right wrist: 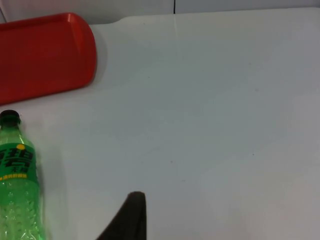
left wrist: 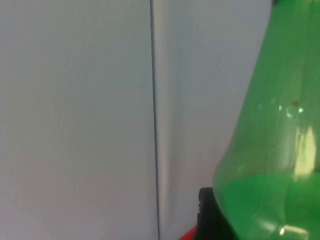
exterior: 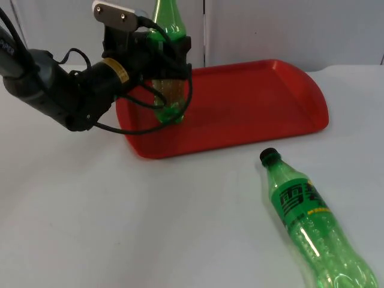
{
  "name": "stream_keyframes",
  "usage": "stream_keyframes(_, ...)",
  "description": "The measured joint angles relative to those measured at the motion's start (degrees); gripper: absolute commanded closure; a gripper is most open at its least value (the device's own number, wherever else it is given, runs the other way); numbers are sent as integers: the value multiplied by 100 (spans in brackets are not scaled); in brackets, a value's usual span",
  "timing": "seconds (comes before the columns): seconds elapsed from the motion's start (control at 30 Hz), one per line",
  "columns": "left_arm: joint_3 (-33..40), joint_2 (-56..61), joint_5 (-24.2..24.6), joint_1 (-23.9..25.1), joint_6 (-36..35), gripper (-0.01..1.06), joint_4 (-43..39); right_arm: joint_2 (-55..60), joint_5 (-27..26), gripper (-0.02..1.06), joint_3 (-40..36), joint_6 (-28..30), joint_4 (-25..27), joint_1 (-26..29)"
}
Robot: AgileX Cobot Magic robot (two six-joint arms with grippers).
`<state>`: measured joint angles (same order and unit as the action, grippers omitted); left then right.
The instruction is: Place the bottle upright on the tray.
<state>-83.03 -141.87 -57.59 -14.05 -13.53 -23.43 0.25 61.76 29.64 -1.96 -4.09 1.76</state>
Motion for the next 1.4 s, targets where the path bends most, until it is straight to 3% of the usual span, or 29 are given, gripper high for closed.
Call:
stream_keyframes(0.07,0,0,0,0,0,79,-16,0,0,-1,0,0,0,0)
stream_keyframes(0.1,0,0,0,0,0,79,-58,0,0,-1,0,0,0,0)
stream_keyframes(0.2,-9,-21,-14,0,-54,44,-188,0,0,-1,0,0,0,0)
stream_keyframes(0.23,-24,-21,-18,0,-79,44,-247,0,0,-1,0,0,0,0)
stream_keyframes(0.37,-24,-54,43,0,-132,22,-439,0,0,-1,0,0,0,0)
stream_keyframes(0.83,-24,-106,113,0,-145,19,-823,0,0,-1,0,0,0,0)
stream_keyframes(1.03,-24,-106,113,0,-154,0,-1001,0,0,-1,0,0,0,0)
stream_keyframes(1.4,-24,-106,113,237,-440,0,-1192,0,0,-1,0,26,0,0)
